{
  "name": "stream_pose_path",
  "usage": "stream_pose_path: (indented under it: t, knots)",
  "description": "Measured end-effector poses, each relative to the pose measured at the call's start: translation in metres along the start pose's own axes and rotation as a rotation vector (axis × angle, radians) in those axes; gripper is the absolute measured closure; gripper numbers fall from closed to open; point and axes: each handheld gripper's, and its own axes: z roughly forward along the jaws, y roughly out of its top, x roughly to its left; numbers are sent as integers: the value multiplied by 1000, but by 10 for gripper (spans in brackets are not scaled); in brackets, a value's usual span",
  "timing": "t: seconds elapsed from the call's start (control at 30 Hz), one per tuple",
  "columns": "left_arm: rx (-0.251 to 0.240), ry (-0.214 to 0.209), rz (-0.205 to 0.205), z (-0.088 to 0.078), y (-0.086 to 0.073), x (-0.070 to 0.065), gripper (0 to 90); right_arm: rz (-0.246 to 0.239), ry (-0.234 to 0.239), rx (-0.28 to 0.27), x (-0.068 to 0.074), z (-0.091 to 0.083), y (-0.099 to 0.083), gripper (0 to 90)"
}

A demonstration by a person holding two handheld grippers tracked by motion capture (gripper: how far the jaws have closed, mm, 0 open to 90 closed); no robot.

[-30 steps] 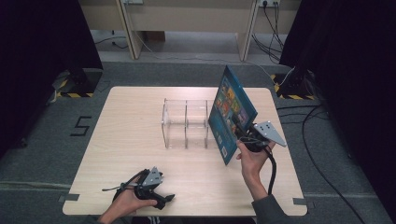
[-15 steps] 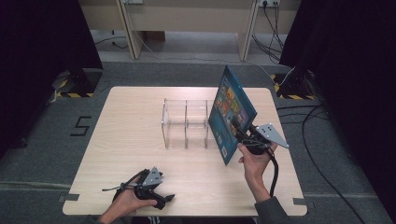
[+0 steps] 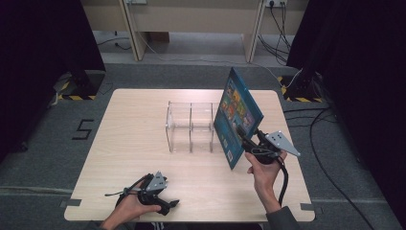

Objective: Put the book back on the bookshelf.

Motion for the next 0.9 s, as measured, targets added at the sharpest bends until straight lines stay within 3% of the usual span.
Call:
stream_pose_path:
  t: [0.9]
  knots:
    - [5,-1,0,0,0,-1,34,-34,24,43,4,-36,-12,429]
